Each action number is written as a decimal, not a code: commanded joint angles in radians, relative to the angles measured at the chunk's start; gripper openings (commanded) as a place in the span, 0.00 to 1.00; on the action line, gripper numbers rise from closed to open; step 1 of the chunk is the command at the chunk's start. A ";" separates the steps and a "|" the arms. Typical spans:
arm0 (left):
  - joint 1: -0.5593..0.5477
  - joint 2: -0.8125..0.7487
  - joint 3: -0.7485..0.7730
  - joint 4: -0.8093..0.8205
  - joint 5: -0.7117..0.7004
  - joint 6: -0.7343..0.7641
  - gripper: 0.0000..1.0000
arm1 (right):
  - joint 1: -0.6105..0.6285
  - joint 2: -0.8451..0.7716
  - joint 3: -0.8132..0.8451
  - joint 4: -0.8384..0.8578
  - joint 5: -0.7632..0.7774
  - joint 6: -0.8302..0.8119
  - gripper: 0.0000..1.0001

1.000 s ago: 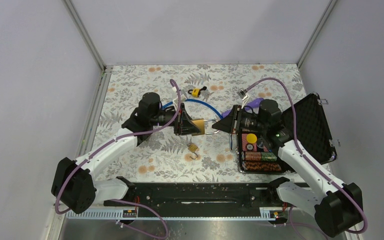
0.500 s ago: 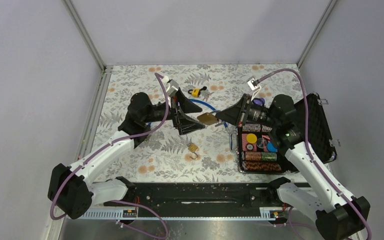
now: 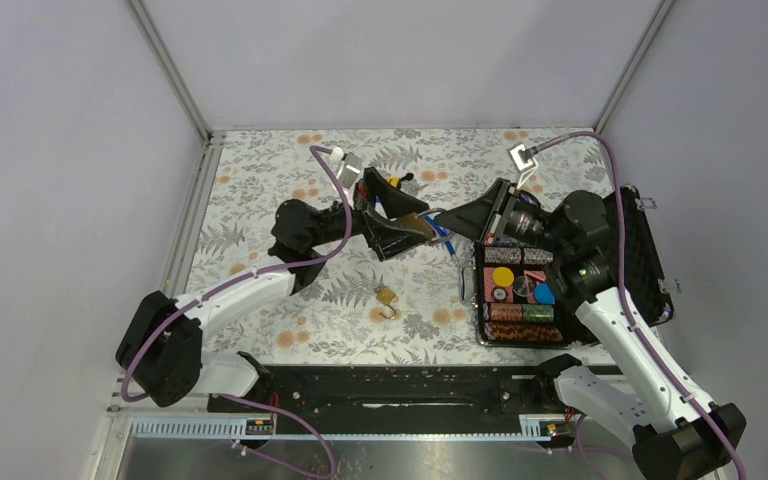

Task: Lock with the key
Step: Lock the lock.

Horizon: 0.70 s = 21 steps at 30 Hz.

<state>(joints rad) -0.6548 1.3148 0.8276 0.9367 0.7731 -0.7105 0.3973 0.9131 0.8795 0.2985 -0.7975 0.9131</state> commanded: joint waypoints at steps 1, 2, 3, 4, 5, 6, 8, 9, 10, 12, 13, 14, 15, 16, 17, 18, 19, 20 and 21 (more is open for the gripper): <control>-0.037 0.038 0.019 0.219 -0.047 -0.068 0.85 | 0.002 -0.026 0.079 0.236 0.033 0.193 0.00; -0.041 0.046 0.013 0.239 -0.051 -0.081 0.84 | 0.002 -0.032 0.080 0.236 0.038 0.197 0.00; -0.043 0.052 0.003 0.271 -0.058 -0.100 0.82 | 0.002 -0.037 0.082 0.228 0.044 0.196 0.00; -0.044 0.057 -0.011 0.303 -0.066 -0.120 0.80 | 0.002 -0.044 0.085 0.216 0.053 0.189 0.00; -0.042 0.061 -0.021 0.336 -0.074 -0.137 0.78 | 0.002 -0.048 0.088 0.208 0.059 0.186 0.00; -0.043 0.062 -0.029 0.354 -0.078 -0.148 0.75 | 0.002 -0.052 0.088 0.204 0.066 0.185 0.00; -0.043 0.061 -0.039 0.365 -0.080 -0.160 0.69 | 0.002 -0.058 0.090 0.201 0.073 0.186 0.00; -0.042 0.058 -0.046 0.365 -0.087 -0.156 0.67 | 0.002 -0.059 0.091 0.200 0.075 0.188 0.00; -0.041 0.053 -0.052 0.361 -0.095 -0.152 0.63 | 0.002 -0.059 0.093 0.200 0.076 0.188 0.00; -0.041 0.047 -0.061 0.352 -0.104 -0.145 0.60 | 0.002 -0.059 0.093 0.197 0.077 0.192 0.00; -0.042 0.045 -0.061 0.345 -0.104 -0.144 0.57 | 0.002 -0.059 0.093 0.197 0.078 0.193 0.00; -0.041 0.045 -0.059 0.333 -0.101 -0.140 0.53 | 0.002 -0.059 0.093 0.198 0.079 0.194 0.00; -0.039 0.043 -0.056 0.321 -0.100 -0.136 0.51 | 0.002 -0.058 0.094 0.198 0.080 0.197 0.00; -0.039 0.039 -0.055 0.308 -0.104 -0.133 0.48 | 0.002 -0.057 0.095 0.200 0.079 0.199 0.00; -0.039 0.037 -0.057 0.300 -0.107 -0.129 0.45 | 0.002 -0.056 0.097 0.201 0.079 0.202 0.00; -0.036 0.034 -0.058 0.299 -0.110 -0.131 0.43 | 0.002 -0.054 0.099 0.202 0.078 0.203 0.00; -0.030 0.032 -0.061 0.301 -0.114 -0.134 0.41 | 0.002 -0.053 0.100 0.205 0.078 0.207 0.00; -0.028 0.031 -0.063 0.307 -0.115 -0.138 0.38 | 0.002 -0.052 0.101 0.208 0.075 0.208 0.00; -0.025 0.029 -0.062 0.310 -0.114 -0.141 0.34 | 0.002 -0.051 0.102 0.209 0.075 0.209 0.00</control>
<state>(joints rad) -0.6983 1.3735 0.7742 1.2072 0.7063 -0.8654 0.3954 0.8898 0.9005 0.3580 -0.7200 1.0721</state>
